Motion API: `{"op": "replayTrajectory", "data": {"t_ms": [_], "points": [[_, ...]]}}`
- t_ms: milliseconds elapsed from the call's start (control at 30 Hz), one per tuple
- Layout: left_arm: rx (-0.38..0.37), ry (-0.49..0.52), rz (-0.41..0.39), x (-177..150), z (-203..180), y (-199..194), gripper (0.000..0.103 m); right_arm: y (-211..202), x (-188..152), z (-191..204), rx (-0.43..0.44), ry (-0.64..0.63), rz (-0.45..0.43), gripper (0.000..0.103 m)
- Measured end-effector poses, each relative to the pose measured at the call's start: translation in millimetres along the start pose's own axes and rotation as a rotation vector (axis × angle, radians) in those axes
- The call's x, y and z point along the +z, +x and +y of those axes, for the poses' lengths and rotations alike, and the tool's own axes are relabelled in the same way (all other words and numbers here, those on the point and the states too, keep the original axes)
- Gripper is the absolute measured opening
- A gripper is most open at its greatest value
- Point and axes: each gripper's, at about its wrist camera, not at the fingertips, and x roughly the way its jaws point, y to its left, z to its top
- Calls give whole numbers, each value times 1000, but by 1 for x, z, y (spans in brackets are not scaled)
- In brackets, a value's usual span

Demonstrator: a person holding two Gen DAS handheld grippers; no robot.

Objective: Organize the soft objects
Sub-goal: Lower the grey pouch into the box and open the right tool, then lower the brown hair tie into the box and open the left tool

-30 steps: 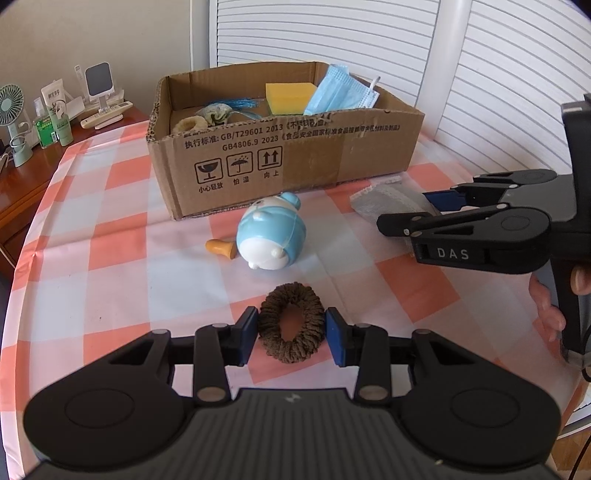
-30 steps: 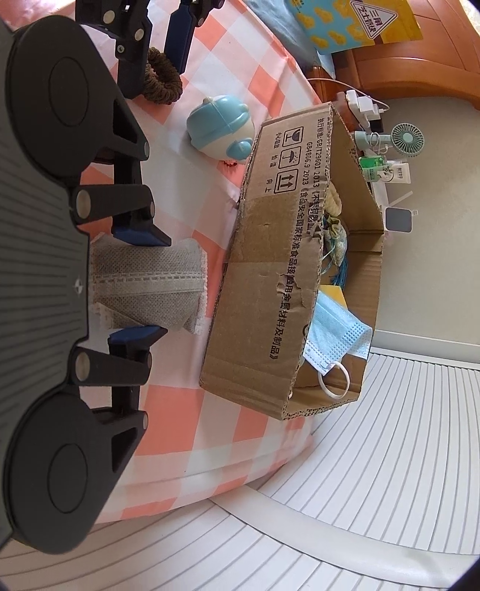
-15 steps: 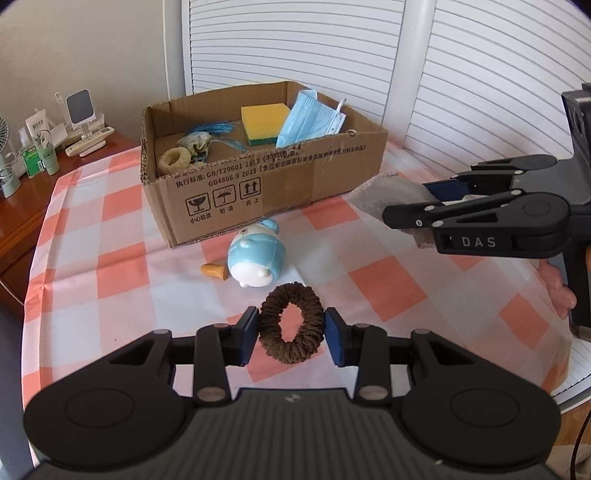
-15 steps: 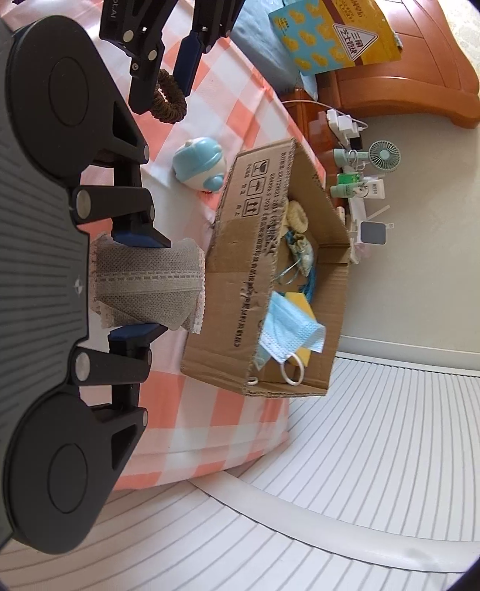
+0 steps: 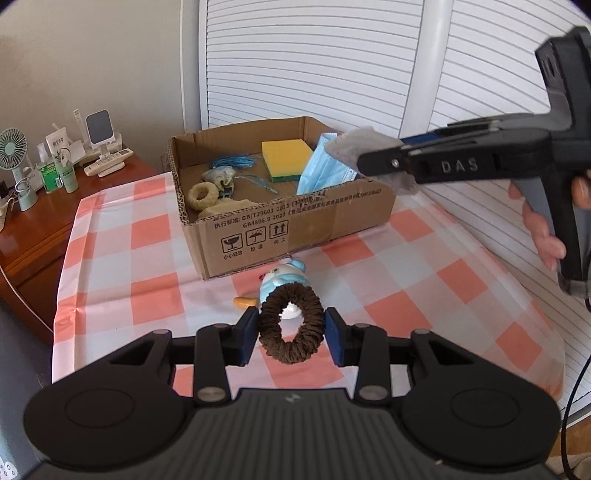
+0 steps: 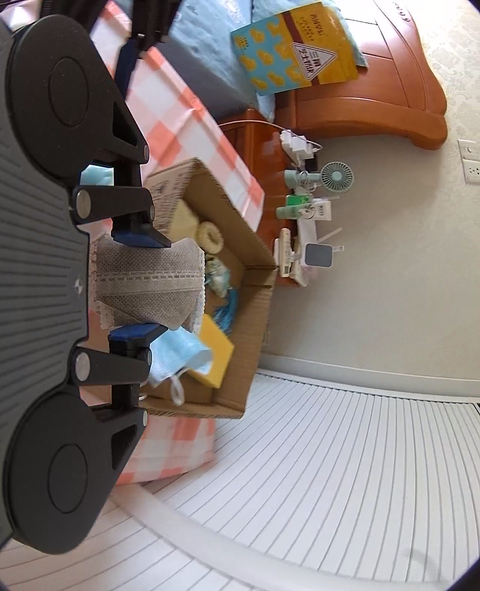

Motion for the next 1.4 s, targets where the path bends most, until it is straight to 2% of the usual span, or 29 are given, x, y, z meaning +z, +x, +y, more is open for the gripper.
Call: {"op": "replayTrajectory", "data": {"t_ms": [167, 233, 267, 300, 333, 367, 533, 800, 933, 1067, 1400], "points": [[24, -24, 10, -2, 9, 1, 37, 32, 28, -4, 27, 7, -9, 45], [32, -35, 16, -2, 12, 2, 37, 48, 36, -8, 20, 19, -7, 49], [38, -38, 19, -2, 14, 2, 37, 56, 39, -10, 20, 24, -5, 56], [43, -38, 21, -2, 14, 2, 37, 64, 39, -13, 10, 24, -5, 68], [48, -37, 24, -1, 15, 2, 37, 69, 38, -14, -6, 22, -8, 74], [53, -36, 26, -1, 16, 3, 37, 73, 37, -15, -21, 21, -5, 85], [62, -24, 34, 4, 17, 5, 37, 70, 16, -24, -39, 55, 21, 103], [24, 40, 25, 27, 13, 10, 37, 36, -5, -32, -57, 95, 40, 103], [5, 61, 14, 48, 14, 12, 37, 27, -11, -28, -59, 87, 51, 103], [18, 104, -2, 72, 14, 19, 37, 20, -18, -26, -78, 75, 51, 103], [56, 152, -16, 139, 18, 74, 37, 13, -35, -28, -53, 114, 57, 103]]}}
